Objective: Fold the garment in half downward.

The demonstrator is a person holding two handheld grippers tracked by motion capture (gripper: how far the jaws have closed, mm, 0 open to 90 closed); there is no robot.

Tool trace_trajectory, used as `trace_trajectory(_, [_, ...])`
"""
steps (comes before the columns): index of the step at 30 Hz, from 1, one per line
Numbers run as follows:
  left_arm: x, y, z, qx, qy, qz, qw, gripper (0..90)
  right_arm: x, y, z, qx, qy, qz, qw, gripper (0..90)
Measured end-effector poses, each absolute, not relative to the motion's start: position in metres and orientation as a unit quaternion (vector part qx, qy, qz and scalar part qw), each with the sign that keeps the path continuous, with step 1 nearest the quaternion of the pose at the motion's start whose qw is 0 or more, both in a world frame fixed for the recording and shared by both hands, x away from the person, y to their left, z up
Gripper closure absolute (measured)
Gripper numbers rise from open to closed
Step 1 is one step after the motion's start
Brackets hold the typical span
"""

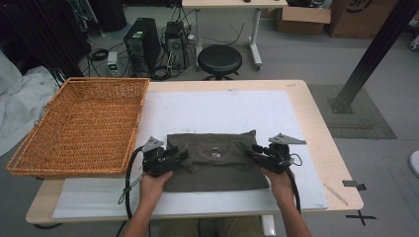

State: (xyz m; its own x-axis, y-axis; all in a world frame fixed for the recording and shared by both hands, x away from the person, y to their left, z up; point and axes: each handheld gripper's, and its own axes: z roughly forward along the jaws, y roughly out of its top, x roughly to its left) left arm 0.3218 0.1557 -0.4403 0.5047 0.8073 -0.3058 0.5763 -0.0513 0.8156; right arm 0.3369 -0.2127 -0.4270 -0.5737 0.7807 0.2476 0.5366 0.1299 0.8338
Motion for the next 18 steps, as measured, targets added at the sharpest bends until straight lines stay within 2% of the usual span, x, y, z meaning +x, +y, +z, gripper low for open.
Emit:
trace_trajectory(1, [0.321, 0.156, -0.441, 0.716, 0.485, 0.119, 0.488, 70.8, 0.34, -0.21, -0.428, 0.444, 0.746, 0.483, 0.116, 78.8])
trace_trajectory(2, [0.32, 0.157, -0.44, 0.714, 0.484, 0.118, 0.492, 75.5, 0.341, -0.209, -0.429, 0.443, 0.75, 0.477, 0.116, 85.0])
trace_trajectory(3, [0.319, 0.159, -0.439, 0.713, 0.482, 0.119, 0.496, 79.2, 0.34, -0.21, -0.429, 0.443, 0.749, 0.478, 0.117, 86.2])
trace_trajectory(5, [0.314, 0.164, -0.437, 0.719, 0.472, 0.119, 0.497, 80.8, 0.335, -0.214, -0.429, 0.436, 0.748, 0.487, 0.117, 86.6])
trace_trajectory(10, [0.297, 0.174, -0.439, 0.74, 0.444, 0.116, 0.491, 80.9, 0.311, -0.228, -0.431, 0.383, 0.766, 0.504, 0.107, 86.5])
trace_trajectory(15, [0.274, 0.185, -0.448, 0.744, 0.448, 0.105, 0.484, 78.8, 0.285, -0.242, -0.438, 0.349, 0.786, 0.499, 0.106, 86.3])
trace_trajectory(18, [0.257, 0.192, -0.448, 0.736, 0.446, 0.096, 0.5, 70.4, 0.27, -0.247, -0.44, 0.33, 0.803, 0.488, 0.094, 82.2])
